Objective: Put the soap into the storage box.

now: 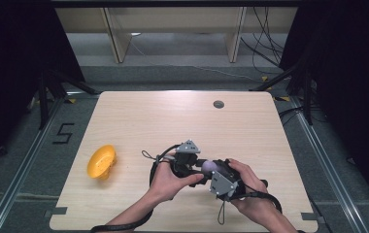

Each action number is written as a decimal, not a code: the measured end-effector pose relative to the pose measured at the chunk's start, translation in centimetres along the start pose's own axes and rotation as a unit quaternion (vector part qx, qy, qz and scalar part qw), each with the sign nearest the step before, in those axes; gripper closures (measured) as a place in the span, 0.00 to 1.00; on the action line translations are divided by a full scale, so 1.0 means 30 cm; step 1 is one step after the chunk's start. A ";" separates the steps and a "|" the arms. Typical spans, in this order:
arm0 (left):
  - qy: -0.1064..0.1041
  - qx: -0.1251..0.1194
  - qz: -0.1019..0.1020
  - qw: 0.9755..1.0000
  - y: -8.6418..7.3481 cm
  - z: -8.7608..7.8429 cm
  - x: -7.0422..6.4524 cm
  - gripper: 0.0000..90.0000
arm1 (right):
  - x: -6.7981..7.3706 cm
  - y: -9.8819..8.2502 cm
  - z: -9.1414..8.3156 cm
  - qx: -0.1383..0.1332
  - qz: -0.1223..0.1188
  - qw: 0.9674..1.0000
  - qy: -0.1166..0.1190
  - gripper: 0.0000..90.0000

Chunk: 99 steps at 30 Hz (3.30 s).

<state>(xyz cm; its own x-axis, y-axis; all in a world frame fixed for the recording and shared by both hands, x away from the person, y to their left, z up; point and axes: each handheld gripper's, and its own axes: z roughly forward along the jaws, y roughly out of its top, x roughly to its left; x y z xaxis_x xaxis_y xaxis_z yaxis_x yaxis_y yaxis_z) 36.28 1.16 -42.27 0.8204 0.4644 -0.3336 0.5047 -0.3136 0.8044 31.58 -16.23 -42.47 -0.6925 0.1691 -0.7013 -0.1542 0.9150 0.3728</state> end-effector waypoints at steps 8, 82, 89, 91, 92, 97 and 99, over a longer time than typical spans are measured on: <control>-0.018 0.017 -0.015 1.000 -0.001 0.008 0.018 0.53 | 0.010 0.010 -0.007 -0.005 0.010 1.000 0.004 0.56; 0.108 -0.014 0.045 0.993 -0.041 -0.183 0.072 0.65 | 0.023 -0.198 -0.087 0.008 0.137 0.990 -0.017 0.35; 0.113 -0.015 0.043 0.993 -0.046 -0.210 0.081 0.65 | 0.026 -0.197 -0.088 0.011 0.138 0.990 -0.030 0.35; 0.116 -0.017 0.039 0.992 -0.051 -0.219 0.086 0.65 | 0.026 -0.197 -0.088 0.011 0.139 0.990 -0.030 0.35; 0.115 -0.017 0.035 0.993 -0.053 -0.222 0.089 0.65 | 0.027 -0.197 -0.088 0.012 0.140 0.990 -0.028 0.35; 0.128 -0.017 0.036 0.991 -0.066 -0.238 0.098 0.65 | 0.027 -0.198 -0.087 0.013 0.138 0.990 -0.031 0.35; 0.134 -0.011 0.041 0.990 -0.068 -0.248 0.100 0.65 | 0.027 -0.198 -0.087 0.013 0.137 0.990 -0.032 0.35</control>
<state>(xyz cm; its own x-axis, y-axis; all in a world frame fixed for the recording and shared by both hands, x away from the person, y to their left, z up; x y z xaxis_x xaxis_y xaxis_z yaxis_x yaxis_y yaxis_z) 35.71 9.36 -41.26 0.7555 0.6427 -0.1271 0.4318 -0.3426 0.8344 30.11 -22.47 -43.66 -0.6593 0.4351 -0.6132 0.0532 0.8405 0.5392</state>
